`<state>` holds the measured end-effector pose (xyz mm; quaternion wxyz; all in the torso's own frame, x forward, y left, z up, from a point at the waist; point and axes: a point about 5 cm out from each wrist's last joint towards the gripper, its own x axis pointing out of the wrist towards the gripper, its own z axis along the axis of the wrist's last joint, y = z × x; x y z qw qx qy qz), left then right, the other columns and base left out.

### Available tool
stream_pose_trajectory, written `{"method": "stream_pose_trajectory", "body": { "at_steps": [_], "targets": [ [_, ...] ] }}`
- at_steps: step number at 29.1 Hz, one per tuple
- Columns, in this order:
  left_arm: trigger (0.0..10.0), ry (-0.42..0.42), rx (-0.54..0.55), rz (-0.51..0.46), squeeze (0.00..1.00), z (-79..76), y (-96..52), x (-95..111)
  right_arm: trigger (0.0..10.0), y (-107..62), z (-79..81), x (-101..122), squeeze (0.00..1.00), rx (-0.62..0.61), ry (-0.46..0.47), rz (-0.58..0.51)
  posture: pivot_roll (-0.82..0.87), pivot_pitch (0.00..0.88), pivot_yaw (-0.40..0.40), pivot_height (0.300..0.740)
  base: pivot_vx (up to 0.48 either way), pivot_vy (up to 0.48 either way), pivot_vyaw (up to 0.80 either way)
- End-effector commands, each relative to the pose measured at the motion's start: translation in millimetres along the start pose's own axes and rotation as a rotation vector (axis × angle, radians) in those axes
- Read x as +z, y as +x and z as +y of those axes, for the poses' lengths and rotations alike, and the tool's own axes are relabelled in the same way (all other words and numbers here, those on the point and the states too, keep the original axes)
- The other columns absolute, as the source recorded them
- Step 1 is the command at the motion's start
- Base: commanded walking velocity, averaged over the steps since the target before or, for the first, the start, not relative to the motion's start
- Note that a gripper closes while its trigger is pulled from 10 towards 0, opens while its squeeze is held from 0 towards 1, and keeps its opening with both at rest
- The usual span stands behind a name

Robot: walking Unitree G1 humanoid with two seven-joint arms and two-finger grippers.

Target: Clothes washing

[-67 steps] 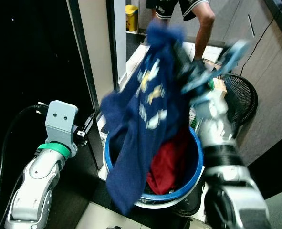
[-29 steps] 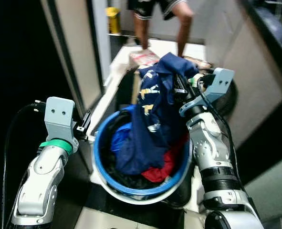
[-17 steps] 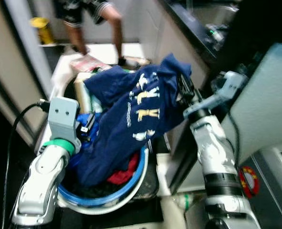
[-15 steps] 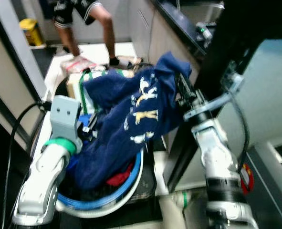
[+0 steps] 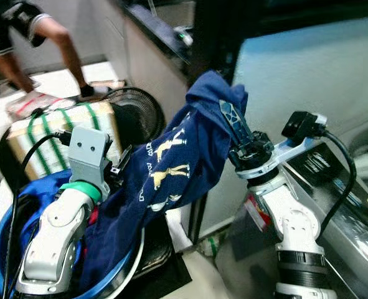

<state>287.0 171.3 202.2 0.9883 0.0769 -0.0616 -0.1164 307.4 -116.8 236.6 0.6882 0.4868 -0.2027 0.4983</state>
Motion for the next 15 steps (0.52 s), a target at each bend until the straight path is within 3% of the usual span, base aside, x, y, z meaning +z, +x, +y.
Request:
{"method": "stream_pose_trajectory", "body": {
  "at_steps": [1, 4, 8, 15],
  "targets": [
    [10.0, 0.002, -0.002, 0.013, 0.0, 2.3, -1.2, -1, 10.0, 6.9, 5.4, 10, 0.0, 0.054, 0.009, -0.059, 0.16, 0.03, 0.055, 0.74, 0.0, 0.0, -0.8],
    [10.0, 0.003, 0.002, 0.012, 0.0, 3.1, -1.1, 0, 10.0, 10.9, 4.4, 15, 0.0, 0.048, 0.005, -0.082, 0.17, 0.028, 0.054, 0.74, 0.0, 0.0, -0.8],
    [10.0, 0.013, 0.058, 0.001, 0.0, 10.7, -0.5, 3, 10.0, 36.1, 7.4, 32, 0.0, 0.037, -0.048, -0.16, 0.17, 0.029, 0.05, 0.74, 0.0, 0.0, -0.8],
    [10.0, 0.007, 0.131, -0.028, 0.0, 21.5, -0.7, 10, 10.0, 65.8, 20.6, 54, 0.0, 0.047, -0.111, -0.222, 0.17, 0.031, 0.04, 0.74, 0.0, 0.0, -0.8]
  ]
}}
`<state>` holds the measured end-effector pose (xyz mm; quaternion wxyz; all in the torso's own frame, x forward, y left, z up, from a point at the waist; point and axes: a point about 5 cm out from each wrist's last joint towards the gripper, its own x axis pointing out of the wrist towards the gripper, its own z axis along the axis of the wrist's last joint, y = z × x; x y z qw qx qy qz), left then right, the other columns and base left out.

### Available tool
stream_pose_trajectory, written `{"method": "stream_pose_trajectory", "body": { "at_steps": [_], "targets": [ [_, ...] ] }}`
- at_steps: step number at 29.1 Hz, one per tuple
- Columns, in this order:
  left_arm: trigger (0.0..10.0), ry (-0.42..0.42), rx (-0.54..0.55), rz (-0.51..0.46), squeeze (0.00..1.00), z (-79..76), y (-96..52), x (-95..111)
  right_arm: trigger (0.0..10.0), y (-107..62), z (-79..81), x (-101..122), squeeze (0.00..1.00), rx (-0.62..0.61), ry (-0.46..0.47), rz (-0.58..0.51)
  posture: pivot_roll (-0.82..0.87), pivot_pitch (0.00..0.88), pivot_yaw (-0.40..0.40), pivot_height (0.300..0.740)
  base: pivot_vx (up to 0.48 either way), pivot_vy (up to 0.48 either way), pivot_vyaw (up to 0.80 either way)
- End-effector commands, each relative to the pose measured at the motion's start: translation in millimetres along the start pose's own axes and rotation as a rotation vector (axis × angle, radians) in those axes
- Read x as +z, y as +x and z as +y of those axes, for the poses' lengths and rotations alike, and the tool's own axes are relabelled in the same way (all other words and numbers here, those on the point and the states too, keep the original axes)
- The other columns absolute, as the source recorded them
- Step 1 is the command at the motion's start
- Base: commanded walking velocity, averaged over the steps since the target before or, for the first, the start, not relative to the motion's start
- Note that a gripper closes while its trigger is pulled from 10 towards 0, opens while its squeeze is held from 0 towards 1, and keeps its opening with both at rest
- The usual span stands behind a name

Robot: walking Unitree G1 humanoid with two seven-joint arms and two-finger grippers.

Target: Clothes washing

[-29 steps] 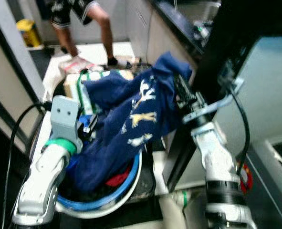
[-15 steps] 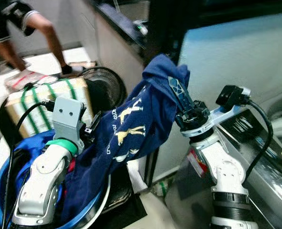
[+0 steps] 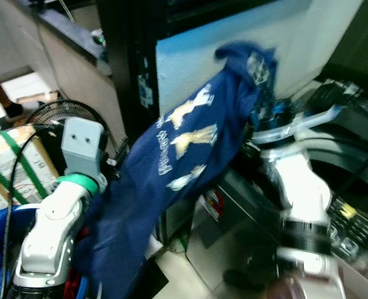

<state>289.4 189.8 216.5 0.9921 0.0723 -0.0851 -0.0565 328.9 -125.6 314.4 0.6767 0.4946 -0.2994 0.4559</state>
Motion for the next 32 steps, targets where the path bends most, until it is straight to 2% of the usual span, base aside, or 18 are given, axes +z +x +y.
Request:
{"method": "stream_pose_trajectory", "body": {
  "at_steps": [1, 4, 6, 11, 12, 16, 17, 18, 19, 21, 22, 24, 25, 27, 28, 29, 30, 32],
  "targets": [
    [10.0, 0.005, 0.025, -0.003, 0.0, 3.4, 0.7, 3, 10.0, 11.3, 5.9, 10, 0.0, 0.004, -0.054, -0.035, 0.17, 0.031, 0.04, 0.74, 0.0, 0.0, -0.8],
    [10.0, 0.01, 0.046, -0.021, 0.0, 6.3, 1.8, 8, 10.0, 21.5, 8.3, 14, 0.0, -0.014, -0.106, -0.038, 0.17, 0.031, 0.04, 0.74, 0.0, 0.0, -0.8],
    [10.0, 0.024, 0.06, -0.043, 0.0, 8.5, 4.5, 16, 10.0, 31.5, 5.0, 19, 0.0, -0.083, -0.207, -0.037, 0.17, 0.031, 0.04, 0.74, 0.0, 0.0, -0.8],
    [10.0, 0.03, 0.059, -0.051, 0.0, 8.1, 5.6, 19, 10.0, 35.5, 2.4, 18, 0.0, -0.117, -0.266, -0.017, 0.16, 0.031, 0.036, 0.74, 0.0, 0.0, -0.8],
    [10.0, 0.031, 0.056, -0.056, 0.0, 7.1, 6.0, 21, 10.0, 37.8, -2.3, 13, 0.0, -0.155, -0.338, 0.035, 0.16, 0.031, 0.036, 0.74, 0.0, 0.0, -0.8],
    [10.0, 0.032, 0.058, -0.06, 0.0, 7.4, 6.1, 23, 10.0, 41.5, -9.0, 10, 0.0, -0.215, -0.399, 0.063, 0.16, 0.031, 0.036, 0.74, 0.0, 0.0, -0.8],
    [10.0, 0.033, 0.06, -0.062, 0.0, 7.8, 6.0, 24, 10.0, 45.0, -10.3, 9, 0.0, -0.226, -0.418, 0.064, 0.16, 0.031, 0.036, 0.74, 0.0, 0.0, -0.8],
    [10.0, 0.036, 0.062, -0.066, 0.0, 8.3, 6.4, 26, 10.0, 61.3, -7.2, 13, 0.0, -0.204, -0.447, 0.048, 0.16, 0.036, 0.036, 0.74, 0.0, 0.0, -0.8],
    [10.0, 0.036, 0.062, -0.066, 0.0, 8.3, 6.4, 26, 10.0, 61.3, -7.2, 13, 0.0, -0.204, -0.447, 0.048, 0.16, 0.036, 0.036, 0.74, 0.0, 0.0, -0.8],
    [10.0, 0.038, 0.064, -0.072, 0.0, 9.0, 7.2, 28, 10.0, 92.2, 4.2, 23, 0.0, -0.154, -0.495, 0.006, 0.16, 0.036, 0.036, 0.74, 0.0, 0.0, -0.8],
    [10.0, 0.038, 0.064, -0.072, 0.0, 9.0, 7.2, 28, 10.0, 92.2, 4.2, 23, 0.0, -0.154, -0.495, 0.006, 0.16, 0.036, 0.036, 0.74, 0.0, 0.0, -0.8],
    [10.0, 0.038, 0.066, -0.075, 0.0, 9.4, 8.4, 29, 10.0, 126.5, 24.6, 41, 0.0, -0.088, -0.552, -0.068, 0.15, 0.028, 0.041, 0.74, 0.0, 0.0, -0.8],
    [10.0, 0.038, 0.066, -0.075, 0.0, 9.4, 8.4, 29, 10.0, 126.5, 24.6, 41, 0.0, -0.088, -0.552, -0.068, 0.15, 0.028, 0.041, 0.74, 0.0, 0.0, -0.8],
    [10.0, 0.04, 0.066, -0.079, 0.0, 8.9, 9.3, 30, 10.0, 166.9, 65.4, 78, 0.0, -0.012, -0.595, -0.239, 0.16, 0.019, 0.031, 0.74, 0.0, 0.0, -0.8],
    [10.0, 0.041, 0.072, -0.083, 0.0, 9.6, 9.2, 31, 10.0, 180.2, 86.5, 95, 0.0, 0.017, -0.596, -0.324, 0.16, 0.019, 0.031, 0.74, 0.0, 0.0, -0.8],
    [10.0, 0.041, 0.072, -0.083, 0.0, 9.6, 9.2, 31, 10.0, 180.2, 86.5, 95, 0.0, 0.017, -0.596, -0.324, 0.16, 0.019, 0.031, 0.74, 0.0, 0.0, -0.8],
    [10.0, 0.042, 0.081, -0.085, 0.0, 10.8, 8.5, 32, 10.0, 187.5, 101.3, 106, 0.0, 0.038, -0.593, -0.38, 0.16, 0.016, 0.023, 0.74, 0.0, 0.0, -0.8],
    [10.0, 0.042, 0.081, -0.085, 0.0, 10.8, 8.5, 32, 10.0, 187.5, 101.3, 106, 0.0, 0.038, -0.593, -0.38, 0.16, 0.016, 0.023, 0.74, 0.0, 0.0, -0.8]
  ]
}}
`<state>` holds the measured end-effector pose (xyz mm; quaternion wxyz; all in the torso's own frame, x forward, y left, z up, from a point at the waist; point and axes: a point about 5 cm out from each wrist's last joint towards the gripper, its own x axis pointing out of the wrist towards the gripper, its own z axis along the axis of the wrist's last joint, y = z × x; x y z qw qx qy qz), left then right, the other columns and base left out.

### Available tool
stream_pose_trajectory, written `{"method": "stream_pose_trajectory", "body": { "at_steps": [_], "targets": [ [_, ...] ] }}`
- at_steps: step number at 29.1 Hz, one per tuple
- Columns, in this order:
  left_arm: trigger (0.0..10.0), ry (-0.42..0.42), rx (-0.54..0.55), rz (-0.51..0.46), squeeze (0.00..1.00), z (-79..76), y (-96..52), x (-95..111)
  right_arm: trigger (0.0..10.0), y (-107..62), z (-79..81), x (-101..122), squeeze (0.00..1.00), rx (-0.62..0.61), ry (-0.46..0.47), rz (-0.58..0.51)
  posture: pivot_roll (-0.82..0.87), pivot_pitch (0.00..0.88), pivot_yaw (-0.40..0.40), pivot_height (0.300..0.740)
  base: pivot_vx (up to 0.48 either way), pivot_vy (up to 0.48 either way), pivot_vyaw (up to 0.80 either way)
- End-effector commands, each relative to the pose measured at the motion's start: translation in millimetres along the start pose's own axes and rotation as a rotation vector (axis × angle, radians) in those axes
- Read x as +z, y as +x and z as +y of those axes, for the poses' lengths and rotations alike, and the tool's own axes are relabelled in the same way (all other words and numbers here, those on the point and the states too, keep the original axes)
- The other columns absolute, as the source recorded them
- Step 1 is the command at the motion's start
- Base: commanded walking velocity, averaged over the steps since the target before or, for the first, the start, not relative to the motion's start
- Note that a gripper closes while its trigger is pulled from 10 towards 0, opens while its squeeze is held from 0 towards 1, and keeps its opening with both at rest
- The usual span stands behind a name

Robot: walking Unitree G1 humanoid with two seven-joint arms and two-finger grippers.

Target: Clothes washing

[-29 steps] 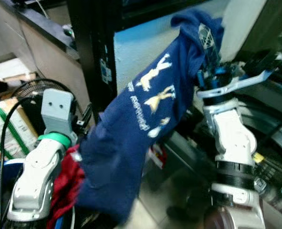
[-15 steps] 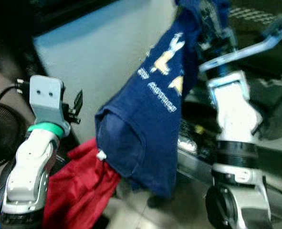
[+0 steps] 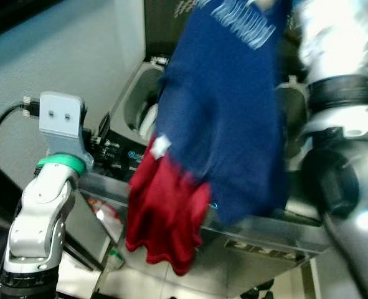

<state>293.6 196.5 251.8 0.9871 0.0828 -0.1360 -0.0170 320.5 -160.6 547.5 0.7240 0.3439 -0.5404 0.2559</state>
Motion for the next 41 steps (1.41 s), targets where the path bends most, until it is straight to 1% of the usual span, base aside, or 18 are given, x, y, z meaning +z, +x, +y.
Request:
{"method": "stream_pose_trajectory", "body": {
  "at_steps": [1, 4, 5, 6, 8, 9, 10, 11, 12, 13, 15, 16, 18, 20, 24, 28, 32, 41],
  "targets": [
    [10.0, 0.011, 0.007, 0.009, 0.0, -0.1, -1.2, -1, 10.0, 5.8, 9.2, 1, 0.0, 0.015, 0.022, -0.026, 0.16, 0.012, 0.023, 0.74, 0.0, 0.0, -0.8],
    [10.0, 0.015, 0.019, 0.01, 0.0, 1.4, -1.1, -1, 10.0, 1.5, 9.2, -12, 0.0, 0.012, 0.032, 0.029, 0.16, 0.012, 0.023, 0.74, 0.0, 0.0, -0.8],
    [10.0, 0.022, 0.04, 0.016, 0.0, 4.1, -0.9, -2, 10.0, -9.4, 8.1, -37, 0.0, 0.012, 0.016, 0.134, 0.16, 0.011, 0.028, 0.74, 0.0, 0.0, -0.8],
    [10.0, 0.022, 0.04, 0.016, 0.0, 4.1, -0.9, -2, 10.0, -9.4, 8.1, -37, 0.0, 0.012, 0.016, 0.134, 0.16, 0.011, 0.028, 0.74, 0.0, 0.0, -0.8],
    [10.0, 0.039, 0.107, 0.043, 0.0, 12.2, 0.3, -4, 10.0, -50.9, 5.6, -100, 0.0, 0.009, 0.016, 0.399, 0.16, 0.012, 0.03, 0.74, 0.0, 0.0, -0.8],
    [10.0, 0.045, 0.127, 0.048, 0.0, 15.0, 0.0, -4, 10.0, -65.0, 6.4, -117, 0.0, 0.008, 0.022, 0.467, 0.17, 0.018, 0.031, 0.74, 0.0, 0.0, -0.8],
    [10.0, 0.045, 0.127, 0.048, 0.0, 15.0, 0.0, -4, 10.0, -65.0, 6.4, -117, 0.0, 0.008, 0.022, 0.467, 0.17, 0.018, 0.031, 0.74, 0.0, 0.0, -0.8],
    [10.0, 0.062, 0.203, 0.054, 0.0, 25.1, -3.6, -4, 10.0, -113.2, 16.6, -157, 0.0, 0.044, 0.098, 0.671, 0.17, 0.03, 0.028, 0.74, 0.0, 0.0, -0.8],
    [10.0, 0.065, 0.228, 0.056, 0.0, 28.2, -5.1, -4, 10.0, -127.4, 20.4, -169, 0.0, 0.061, 0.132, 0.73, 0.17, 0.03, 0.028, 0.74, 0.0, 0.0, -0.8],
    [10.0, 0.065, 0.228, 0.056, 0.0, 28.2, -5.1, -4, 10.0, -127.4, 20.4, -169, 0.0, 0.061, 0.132, 0.73, 0.17, 0.03, 0.028, 0.74, 0.0, 0.0, -0.8],
    [10.0, 0.068, 0.266, 0.06, 0.0, 30.9, -9.5, -4, 10.0, -166.0, 26.4, -190, 0.0, 0.106, 0.194, 0.892, 0.17, 0.039, 0.021, 0.74, 0.0, 0.0, 0.0],
    [10.0, 0.068, 0.266, 0.06, 0.0, 30.9, -9.5, -4, 10.0, -166.0, 26.4, -190, 0.0, 0.106, 0.194, 0.892, 0.17, 0.039, 0.021, 0.74, 0.0, 0.0, 0.0],
    [10.0, 0.065, 0.277, 0.06, 0.0, 29.7, -13.1, -4, 10.0, -189.9, 27.5, -199, 0.0, 0.11, 0.231, 0.964, 0.17, 0.048, 0.017, 0.74, 0.0, 0.0, 0.0],
    [10.0, 0.065, 0.277, 0.06, 0.0, 29.7, -13.1, -4, 10.0, -189.9, 27.5, -199, 0.0, 0.11, 0.231, 0.964, 0.17, 0.048, 0.017, 0.74, 0.0, 0.0, 0.0],
    [10.0, 0.06, 0.275, 0.064, 0.0, 26.0, -15.7, -6, 10.0, -204.9, 26.0, -202, 0.0, 0.106, 0.229, 0.998, 0.17, 0.048, 0.017, 0.74, 0.0, 0.0, 0.0],
    [10.0, 0.062, 0.283, 0.062, 0.0, 24.5, -16.1, -5, 10.0, -223.4, 16.6, -205, 0.0, 0.06, 0.176, 1.047, 0.17, 0.056, 0.006, 0.74, 0.0, 0.0, 0.0],
    [10.0, 0.06, 0.294, 0.062, 0.0, 24.8, -17.1, -4, 10.0, -226.8, 14.5, -200, 0.0, 0.03, 0.168, 1.044, 0.17, 0.059, 0.002, 0.74, 0.0, 0.063, 0.0],
    [10.0, 0.053, 0.287, 0.056, 0.0, 20.9, -18.3, -2, 10.0, -225.0, 13.9, -193, 0.0, 0.024, 0.169, 1.026, 0.18, 0.058, -0.004, 0.74, 0.0, 0.461, 0.0]
  ]
}}
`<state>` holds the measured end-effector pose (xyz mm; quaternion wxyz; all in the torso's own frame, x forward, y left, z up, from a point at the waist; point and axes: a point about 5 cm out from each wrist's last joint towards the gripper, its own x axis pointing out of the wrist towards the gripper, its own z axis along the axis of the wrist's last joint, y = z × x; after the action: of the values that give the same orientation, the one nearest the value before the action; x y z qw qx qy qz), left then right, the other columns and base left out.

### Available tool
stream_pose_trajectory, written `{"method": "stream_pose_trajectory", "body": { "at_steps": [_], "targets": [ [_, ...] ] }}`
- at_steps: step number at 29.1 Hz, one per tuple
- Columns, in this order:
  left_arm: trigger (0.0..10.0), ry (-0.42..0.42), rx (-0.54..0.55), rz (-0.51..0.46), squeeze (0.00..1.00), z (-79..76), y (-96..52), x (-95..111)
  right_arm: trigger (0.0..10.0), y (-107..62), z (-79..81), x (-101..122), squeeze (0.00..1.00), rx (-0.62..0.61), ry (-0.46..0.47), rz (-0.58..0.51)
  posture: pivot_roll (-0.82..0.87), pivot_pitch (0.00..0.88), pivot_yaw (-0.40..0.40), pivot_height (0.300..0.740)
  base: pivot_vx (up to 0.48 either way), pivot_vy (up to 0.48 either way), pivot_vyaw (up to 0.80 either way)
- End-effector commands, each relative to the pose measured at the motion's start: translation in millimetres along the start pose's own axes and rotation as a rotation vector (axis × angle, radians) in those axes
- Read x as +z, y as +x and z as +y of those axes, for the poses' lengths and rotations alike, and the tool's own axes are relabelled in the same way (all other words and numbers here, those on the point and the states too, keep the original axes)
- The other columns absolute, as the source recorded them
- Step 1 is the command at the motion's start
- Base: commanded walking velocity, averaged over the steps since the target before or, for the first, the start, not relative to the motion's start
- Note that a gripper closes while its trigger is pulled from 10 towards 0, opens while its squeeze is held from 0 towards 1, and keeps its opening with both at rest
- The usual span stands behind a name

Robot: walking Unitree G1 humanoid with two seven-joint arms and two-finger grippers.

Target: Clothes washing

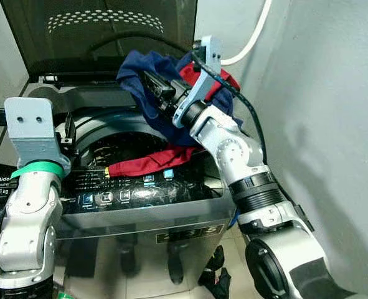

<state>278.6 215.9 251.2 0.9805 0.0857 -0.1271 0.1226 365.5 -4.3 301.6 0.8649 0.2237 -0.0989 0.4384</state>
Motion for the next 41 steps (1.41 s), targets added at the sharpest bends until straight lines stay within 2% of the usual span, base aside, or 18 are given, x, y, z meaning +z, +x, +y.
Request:
{"method": "stream_pose_trajectory", "body": {
  "at_steps": [1, 13, 20, 23, 28, 32, 36, 38, 39, 40, 41],
  "targets": [
    [10.0, 0.01, 0.013, 0.016, 0.0, 2.6, -1.9, -2, 10.0, -0.4, 2.6, -2, 0.0, 0.008, 0.006, 0.002, 0.18, 0.058, -0.004, 0.74, 0.0, 0.48, 0.0],
    [10.0, -0.002, 0.01, 0.016, 0.0, 1.1, -3.8, -1, 10.0, -2.3, 5.5, -1, 0.0, 0.025, 0.0, 0.016, 0.18, 0.058, -0.007, 0.74, 0.0, 0.48, 0.0],
    [10.0, 0.011, 0.004, 0.018, 0.0, 2.4, -5.0, -1, 10.0, -2.5, 4.6, 0, 0.0, 0.02, -0.007, 0.013, 0.18, 0.05, -0.007, 0.74, 0.0, -0.279, 0.0],
    [10.0, -0.036, 0.027, 0.025, 0.0, 4.1, -5.2, -2, 10.0, -2.9, 4.0, 0, 0.0, 0.017, -0.009, 0.011, 0.18, 0.041, -0.007, 0.74, 0.0, 0.0, 0.0],
    [10.0, 0.0, 0.02, 0.029, 0.0, 4.1, -4.5, -3, 10.0, -2.2, 3.8, 3, 0.0, 0.016, -0.011, 0.007, 0.18, 0.034, -0.008, 0.74, 0.0, 0.0, 0.0],
    [10.0, -0.001, 0.014, 0.026, 0.0, 3.4, -4.1, -3, 10.0, 0.7, 3.5, 5, 0.0, 0.008, -0.03, 0.014, 0.18, 0.034, -0.008, 0.74, 0.0, 0.0, 0.0],
    [10.0, -0.003, 0.005, 0.022, 0.0, 1.5, -2.3, -2, 10.0, 12.4, 2.5, 14, 0.0, -0.015, -0.08, 0.04, 0.17, 0.022, -0.001, 0.74, 0.0, 0.0, 0.0],
    [10.0, -0.002, -0.008, 0.017, 0.0, -1.5, -0.8, -2, 10.0, 28.3, 10.8, 45, 0.0, 0.015, -0.16, -0.026, 0.18, 0.019, -0.005, 0.74, 0.0, 0.0, 0.0],
    [10.0, -0.003, -0.015, 0.011, 0.0, -2.8, -0.4, -1, 10.0, 34.7, 15.3, 82, 0.0, 0.009, -0.175, -0.148, 0.18, 0.013, -0.017, 0.74, 0.0, 0.0, 0.0],
    [10.0, -0.005, -0.024, 0.006, 0.0, -3.7, -0.4, 0, 10.0, 36.3, 18.0, 109, 0.0, -0.004, -0.195, -0.234, 0.18, 0.013, -0.017, 0.74, 0.0, 0.0, 0.0],
    [10.0, -0.005, -0.024, 0.006, 0.0, -3.7, -0.4, 0, 10.0, 36.3, 18.0, 109, 0.0, -0.004, -0.195, -0.234, 0.18, 0.013, -0.017, 0.74, 0.0, 0.0, 0.0]
  ]
}}
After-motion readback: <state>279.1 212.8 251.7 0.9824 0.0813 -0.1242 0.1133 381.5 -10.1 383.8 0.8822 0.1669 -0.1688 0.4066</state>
